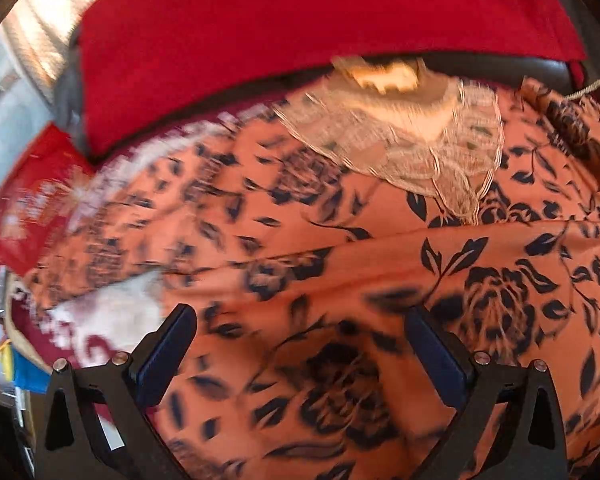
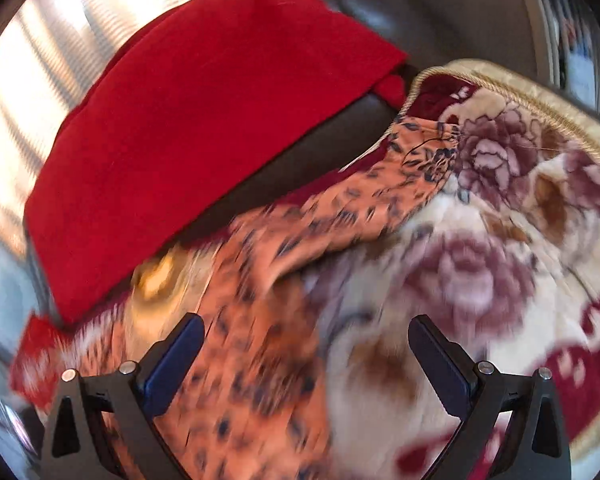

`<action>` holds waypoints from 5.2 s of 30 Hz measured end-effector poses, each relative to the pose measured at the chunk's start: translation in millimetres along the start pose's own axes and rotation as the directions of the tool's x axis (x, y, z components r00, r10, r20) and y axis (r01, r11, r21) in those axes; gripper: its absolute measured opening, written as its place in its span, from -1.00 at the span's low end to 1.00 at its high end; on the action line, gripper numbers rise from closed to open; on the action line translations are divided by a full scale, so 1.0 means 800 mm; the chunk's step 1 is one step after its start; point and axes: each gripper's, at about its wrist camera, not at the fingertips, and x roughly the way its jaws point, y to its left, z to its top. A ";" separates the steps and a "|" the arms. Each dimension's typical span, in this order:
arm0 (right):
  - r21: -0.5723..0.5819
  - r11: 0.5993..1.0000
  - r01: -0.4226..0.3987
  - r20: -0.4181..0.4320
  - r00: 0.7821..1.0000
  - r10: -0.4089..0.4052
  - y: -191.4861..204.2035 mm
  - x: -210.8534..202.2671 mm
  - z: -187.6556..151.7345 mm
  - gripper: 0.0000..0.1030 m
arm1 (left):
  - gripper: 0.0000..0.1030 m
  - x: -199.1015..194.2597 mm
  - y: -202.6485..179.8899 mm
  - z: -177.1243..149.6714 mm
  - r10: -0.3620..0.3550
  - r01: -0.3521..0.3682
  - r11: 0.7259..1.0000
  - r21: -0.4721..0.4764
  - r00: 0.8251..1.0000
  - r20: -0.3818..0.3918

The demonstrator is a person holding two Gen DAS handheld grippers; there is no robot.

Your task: Fold small clothes

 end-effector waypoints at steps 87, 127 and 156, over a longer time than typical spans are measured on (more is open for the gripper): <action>-0.002 0.861 -0.508 -0.115 0.856 0.504 0.132 0.086 -0.082 0.47 | 0.34 0.102 0.558 -0.171 -0.206 0.261 0.090 -0.961 0.949 0.238; 0.267 0.848 -0.458 0.011 0.881 0.472 0.044 0.073 -0.036 0.52 | 0.10 -0.127 0.011 0.138 -0.642 0.660 0.751 -0.016 0.736 0.217; 0.000 0.876 -0.483 -0.292 0.837 0.462 0.291 0.170 -0.120 0.37 | 0.20 0.068 0.197 0.004 -0.420 0.499 0.799 -0.337 0.863 0.282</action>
